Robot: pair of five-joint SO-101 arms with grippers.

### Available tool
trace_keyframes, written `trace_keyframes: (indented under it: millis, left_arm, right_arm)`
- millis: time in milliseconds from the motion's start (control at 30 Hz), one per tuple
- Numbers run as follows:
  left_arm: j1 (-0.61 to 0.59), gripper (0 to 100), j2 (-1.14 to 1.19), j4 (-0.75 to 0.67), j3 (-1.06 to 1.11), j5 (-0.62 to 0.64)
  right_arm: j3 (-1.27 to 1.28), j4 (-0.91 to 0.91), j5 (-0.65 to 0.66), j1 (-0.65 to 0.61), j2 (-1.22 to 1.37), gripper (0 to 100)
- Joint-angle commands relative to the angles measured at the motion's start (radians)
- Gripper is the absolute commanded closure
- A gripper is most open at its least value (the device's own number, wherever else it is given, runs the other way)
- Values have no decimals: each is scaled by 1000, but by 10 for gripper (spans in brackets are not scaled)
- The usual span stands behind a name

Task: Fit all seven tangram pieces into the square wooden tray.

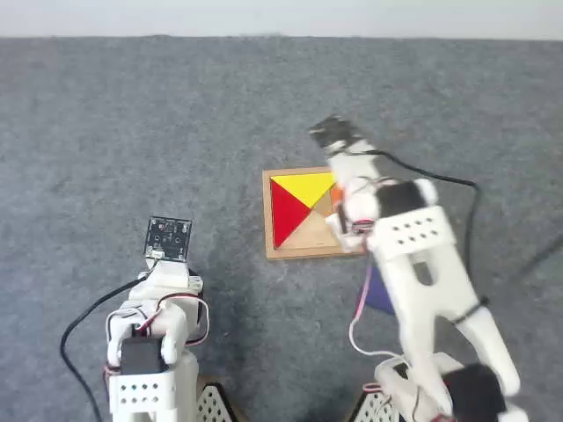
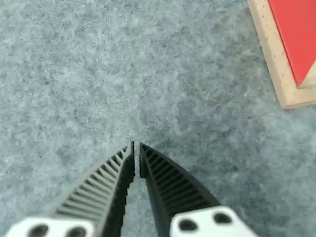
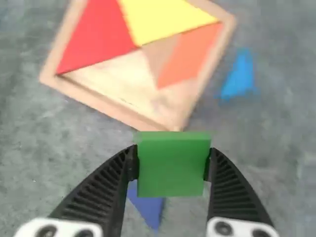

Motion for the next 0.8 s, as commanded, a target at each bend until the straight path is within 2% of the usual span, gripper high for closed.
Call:
trace_keyframes:
  millis: [0, 267, 533, 767]
  left_arm:
    - [2, 979, -17, 3, -12, 0]
    - [2, 979, -17, 3, -12, 0]
    - [2, 979, -17, 3, -12, 0]
    - [2, 979, -17, 3, -12, 0]
  right_arm:
    - [-104, -35, 12, -35, 79, 851]
    - [-222, -39, 115, -79, 302, 853]
    - [-250, -136, 117, -97, 421, 852]
    - [-284, -162, 146, -196, 522, 852]
